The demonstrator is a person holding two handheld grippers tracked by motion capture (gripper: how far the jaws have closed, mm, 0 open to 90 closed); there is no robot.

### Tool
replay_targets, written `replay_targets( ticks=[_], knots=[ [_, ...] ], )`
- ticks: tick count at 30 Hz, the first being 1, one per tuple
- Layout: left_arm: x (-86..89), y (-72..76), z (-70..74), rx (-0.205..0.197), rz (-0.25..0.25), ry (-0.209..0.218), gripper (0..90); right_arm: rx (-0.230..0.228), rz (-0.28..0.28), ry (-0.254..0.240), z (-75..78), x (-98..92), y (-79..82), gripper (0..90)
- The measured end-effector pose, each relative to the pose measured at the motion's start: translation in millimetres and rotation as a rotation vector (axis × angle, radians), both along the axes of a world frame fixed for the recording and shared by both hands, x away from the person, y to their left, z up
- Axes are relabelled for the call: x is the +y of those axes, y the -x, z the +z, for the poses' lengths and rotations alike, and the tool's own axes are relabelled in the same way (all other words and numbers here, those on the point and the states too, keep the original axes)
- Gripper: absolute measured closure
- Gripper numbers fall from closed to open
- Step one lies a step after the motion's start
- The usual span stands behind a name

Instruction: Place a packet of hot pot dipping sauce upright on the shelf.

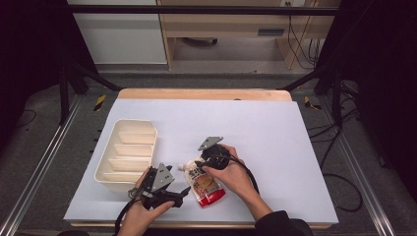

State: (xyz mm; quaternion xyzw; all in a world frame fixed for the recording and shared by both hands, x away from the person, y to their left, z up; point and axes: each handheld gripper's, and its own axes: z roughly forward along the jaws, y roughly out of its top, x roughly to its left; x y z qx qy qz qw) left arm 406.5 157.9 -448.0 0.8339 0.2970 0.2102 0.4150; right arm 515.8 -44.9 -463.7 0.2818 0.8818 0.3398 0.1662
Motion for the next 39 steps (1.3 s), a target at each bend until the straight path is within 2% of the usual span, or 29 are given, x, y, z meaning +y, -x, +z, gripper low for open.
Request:
replay_targets(
  ticks=[7,9,12,19,25,27,31,33,36,39],
  knots=[
    [-2.4,1.2,-0.7,-0.004,-0.012,-0.01,9.2,0.028,0.008,0.018,-2.5,2.7,0.7,45.0],
    [-2.6,1.5,-0.5,-0.006,-0.012,-0.008,9.3,0.053,0.001,0.007,-4.1,0.9,-0.8,47.5],
    [-3.2,1.1,-0.6,-0.006,-0.015,-0.011,9.5,0.065,0.008,-0.008,-2.6,-0.3,-0.7,49.9],
    [-2.4,0.3,0.0,-0.004,-0.009,-0.004,9.7,0.053,0.039,-0.05,5.0,-2.8,3.7,53.7],
    [-0.8,-0.5,0.3,-0.003,-0.004,-0.002,9.7,0.059,0.074,-0.083,12.3,-2.1,16.8,57.1],
    [-0.7,-0.6,0.3,-0.002,-0.004,-0.002,9.6,0.059,0.087,-0.074,12.8,-1.0,22.5,57.3],
    [-0.5,-0.3,1.0,-0.007,-0.005,-0.002,9.7,0.065,0.104,-0.027,9.1,-0.5,32.1,58.7],
    [-0.5,-0.5,0.9,-0.006,-0.003,-0.001,9.7,0.043,0.109,0.006,7.8,-0.2,33.9,59.6],
    [-1.7,-0.5,0.3,-0.003,-0.008,-0.009,9.8,0.041,0.095,-0.002,6.1,1.8,31.9,62.3],
    [-2.2,0.1,0.6,-0.004,-0.01,-0.009,9.9,0.035,0.09,0.01,3.8,3.9,28.6,70.6]
  ],
)
